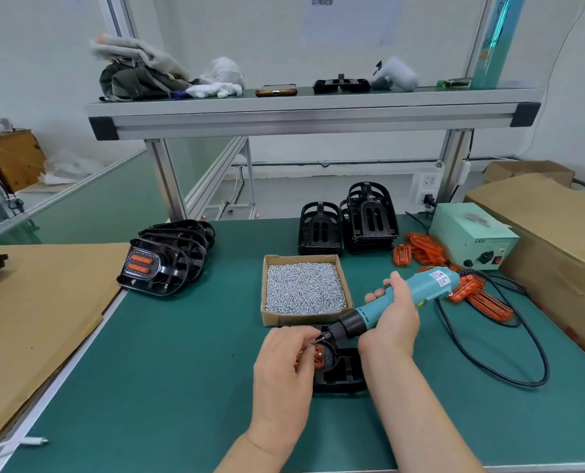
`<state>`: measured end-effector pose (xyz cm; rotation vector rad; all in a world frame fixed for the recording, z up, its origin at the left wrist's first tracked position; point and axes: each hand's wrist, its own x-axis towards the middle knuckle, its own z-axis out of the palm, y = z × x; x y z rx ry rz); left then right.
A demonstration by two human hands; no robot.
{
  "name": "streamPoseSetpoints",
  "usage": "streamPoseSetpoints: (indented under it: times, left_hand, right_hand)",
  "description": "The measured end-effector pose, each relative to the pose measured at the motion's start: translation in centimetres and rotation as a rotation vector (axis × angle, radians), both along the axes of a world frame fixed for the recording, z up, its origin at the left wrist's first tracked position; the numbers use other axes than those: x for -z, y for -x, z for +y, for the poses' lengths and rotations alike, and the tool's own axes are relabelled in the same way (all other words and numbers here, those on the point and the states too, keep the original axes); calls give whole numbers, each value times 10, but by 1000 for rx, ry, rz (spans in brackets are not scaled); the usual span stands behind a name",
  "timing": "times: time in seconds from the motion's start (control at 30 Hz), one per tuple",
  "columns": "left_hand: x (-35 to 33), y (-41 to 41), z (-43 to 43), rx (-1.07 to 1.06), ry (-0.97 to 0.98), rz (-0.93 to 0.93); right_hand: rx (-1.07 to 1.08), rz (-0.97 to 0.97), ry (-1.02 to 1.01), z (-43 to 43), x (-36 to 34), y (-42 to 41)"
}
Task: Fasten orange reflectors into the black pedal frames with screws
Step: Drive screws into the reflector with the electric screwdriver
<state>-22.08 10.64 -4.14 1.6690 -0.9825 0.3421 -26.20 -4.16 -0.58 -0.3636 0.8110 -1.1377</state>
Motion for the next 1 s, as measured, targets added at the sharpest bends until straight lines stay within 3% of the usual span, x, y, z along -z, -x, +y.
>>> streamPoseSetpoints:
  times: [0.23, 0.33, 0.43, 0.57, 0.67, 0.8, 1.0]
  left_hand:
    - [13, -7, -1, -32, -11, -282]
    - [10, -6, -1, -8, -15, -275]
    - [3, -3, 0, 13, -5, -102]
    - [0, -1, 1, 78, -20, 370]
    - [-1, -3, 1, 139, -2, 589]
    - [-2, -7, 3, 162, -3, 707]
    - [-3, -8, 3, 162, -90, 744]
  right_hand:
    - [1, 7, -34, -1, 2, 0]
    - [5, 0, -47, -3, 3, 0]
    - [3, 3, -61, -5, 3, 0]
    - [3, -11, -62, -6, 2, -1]
    - [3, -27, -58, -7, 1, -2]
    - [3, -33, -47, -8, 2, -2]
    - [12, -12, -36, -8, 2, -2]
